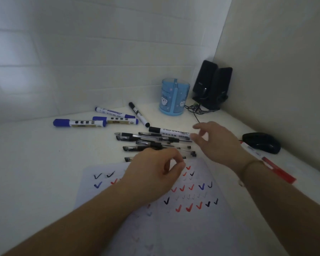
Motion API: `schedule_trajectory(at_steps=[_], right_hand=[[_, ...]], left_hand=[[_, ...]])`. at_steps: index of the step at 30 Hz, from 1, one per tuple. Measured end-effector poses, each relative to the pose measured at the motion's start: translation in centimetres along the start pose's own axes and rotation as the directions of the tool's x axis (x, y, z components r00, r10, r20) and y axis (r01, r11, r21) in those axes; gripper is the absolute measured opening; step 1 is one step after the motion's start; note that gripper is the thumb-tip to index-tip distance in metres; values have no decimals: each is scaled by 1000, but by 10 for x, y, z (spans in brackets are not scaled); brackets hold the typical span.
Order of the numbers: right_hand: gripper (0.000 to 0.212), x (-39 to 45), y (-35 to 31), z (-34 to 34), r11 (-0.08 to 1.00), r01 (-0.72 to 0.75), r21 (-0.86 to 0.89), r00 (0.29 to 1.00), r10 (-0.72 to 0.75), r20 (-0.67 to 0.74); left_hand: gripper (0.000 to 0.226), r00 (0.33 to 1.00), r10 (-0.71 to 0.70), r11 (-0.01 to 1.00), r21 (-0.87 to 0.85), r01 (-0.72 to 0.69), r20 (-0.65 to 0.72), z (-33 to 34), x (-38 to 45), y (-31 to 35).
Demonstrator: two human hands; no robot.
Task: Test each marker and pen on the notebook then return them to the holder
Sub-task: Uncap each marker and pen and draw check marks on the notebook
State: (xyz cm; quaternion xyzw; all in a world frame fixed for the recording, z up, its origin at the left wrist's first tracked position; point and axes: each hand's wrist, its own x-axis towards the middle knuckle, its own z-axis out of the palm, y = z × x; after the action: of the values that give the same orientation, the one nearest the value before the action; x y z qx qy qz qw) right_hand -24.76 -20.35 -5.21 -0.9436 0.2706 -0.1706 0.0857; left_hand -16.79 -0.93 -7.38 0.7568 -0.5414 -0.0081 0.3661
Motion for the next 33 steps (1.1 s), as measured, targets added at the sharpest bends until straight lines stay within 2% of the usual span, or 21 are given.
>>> schedule_trajectory(at_steps=[2,4,8,10,12,15,17,19,20,21,24,26,28,31,33], right_hand=[[42,20,-4,14,992,-14,-124,998,22,63],[36,32,-4,25,980,-36,-197,993,57,102],[23,35,-8,21,976,-49,-214,998,54,19],[19,25,-11,7,987,-68,-146,993,53,-103],[14,7,-15,-11,999,-33,30,985,38,-166],[4,-37,-26,-42,967,38,251,999,-28,-44],[6,-68,-27,-57,904,36,426,999,-31,-17],[9,-89,-29,-63,698,0,716,997,54,-53],[12,-96,-31,-61,603,-19,798,994,95,-48],[15,-100,-34,-54,568,-20,823,994,98,-43],[27,-105,-44,-33,628,18,778,997,43,-58],[32,-107,-44,-28,609,52,792,991,69,-118],[28,-109,-39,-28,577,96,811,990,31,-139],[22,-109,-35,-28,493,119,862,993,-49,-109],[20,-108,-33,-30,349,97,932,995,-24,-95]], left_hand=[[18,1000,12,1000,26,-12,10,-1,-1,3],[19,1000,23,999,35,-22,-6,-1,-1,3],[13,991,57,998,33,-54,-123,2,1,-3],[25,973,69,998,23,-65,-221,3,2,-5],[46,949,55,998,47,-43,-310,1,3,-5],[61,921,56,992,122,-9,-386,-5,4,-2],[49,933,74,991,130,-30,-352,-7,4,-1],[42,966,113,990,108,-90,-233,-4,5,0],[41,976,138,988,89,-125,-166,-1,5,0],[41,980,165,985,75,-157,-114,2,5,1],[37,960,281,955,105,-279,-8,0,2,3],[33,948,316,939,128,-319,48,-7,2,3],[33,944,316,941,95,-325,96,-14,4,2],[34,948,287,957,8,-291,135,-17,3,3],[38,963,238,971,-37,-235,128,-17,1,2]])
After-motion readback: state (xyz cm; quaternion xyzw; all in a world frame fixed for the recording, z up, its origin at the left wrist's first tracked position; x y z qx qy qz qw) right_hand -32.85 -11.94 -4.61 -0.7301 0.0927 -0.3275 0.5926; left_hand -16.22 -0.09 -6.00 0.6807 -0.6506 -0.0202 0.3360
